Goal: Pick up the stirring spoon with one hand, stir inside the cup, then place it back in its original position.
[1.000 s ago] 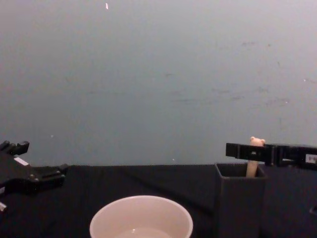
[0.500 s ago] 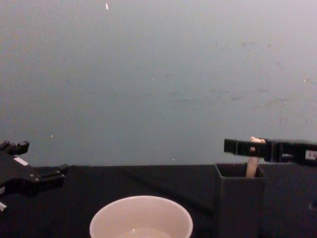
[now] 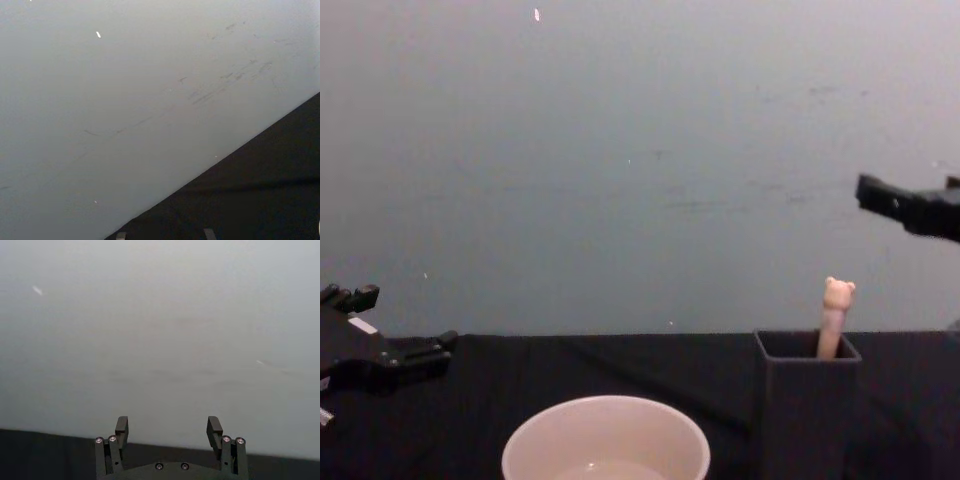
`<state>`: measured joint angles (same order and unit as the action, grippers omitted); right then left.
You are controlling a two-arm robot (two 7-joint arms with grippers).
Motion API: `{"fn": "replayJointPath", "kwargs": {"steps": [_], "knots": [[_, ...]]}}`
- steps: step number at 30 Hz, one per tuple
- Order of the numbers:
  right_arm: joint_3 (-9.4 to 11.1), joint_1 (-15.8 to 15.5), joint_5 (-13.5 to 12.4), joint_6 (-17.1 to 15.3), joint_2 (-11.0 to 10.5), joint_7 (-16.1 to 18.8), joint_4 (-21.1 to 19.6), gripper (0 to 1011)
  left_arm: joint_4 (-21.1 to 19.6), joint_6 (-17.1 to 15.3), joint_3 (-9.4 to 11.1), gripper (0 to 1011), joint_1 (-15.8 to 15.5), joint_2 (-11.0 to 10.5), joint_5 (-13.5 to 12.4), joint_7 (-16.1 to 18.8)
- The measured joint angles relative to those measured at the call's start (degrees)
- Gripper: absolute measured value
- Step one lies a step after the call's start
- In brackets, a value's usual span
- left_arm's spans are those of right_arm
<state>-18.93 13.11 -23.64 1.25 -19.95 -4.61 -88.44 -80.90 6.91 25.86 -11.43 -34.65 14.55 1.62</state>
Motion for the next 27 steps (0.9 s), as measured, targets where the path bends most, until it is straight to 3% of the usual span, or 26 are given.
{"fn": "replayJointPath", "kwargs": {"steps": [6, 11, 21, 27], "knots": [[-0.2, -1.2, 5.3, -0.6, 0.2, -4.2, 3.8, 1002, 0.0, 0.0, 0.0, 1002, 0.0, 0.0, 0.0, 0.0], [-0.8, -1.9, 9.0, -0.9, -0.1, -5.1, 7.9, 1002, 0.0, 0.0, 0.0, 1001, 0.0, 0.0, 0.0, 0.0], [-0.7, -0.2, 10.0, -4.7, 1.3, -3.7, 13.7, 1000, 0.0, 0.0, 0.0, 1001, 0.0, 0.0, 0.0, 0.0], [-0.6, -0.1, 10.1, -4.8, 1.3, -3.6, 13.8, 1000, 0.0, 0.0, 0.0, 1001, 0.0, 0.0, 0.0, 0.0]]}}
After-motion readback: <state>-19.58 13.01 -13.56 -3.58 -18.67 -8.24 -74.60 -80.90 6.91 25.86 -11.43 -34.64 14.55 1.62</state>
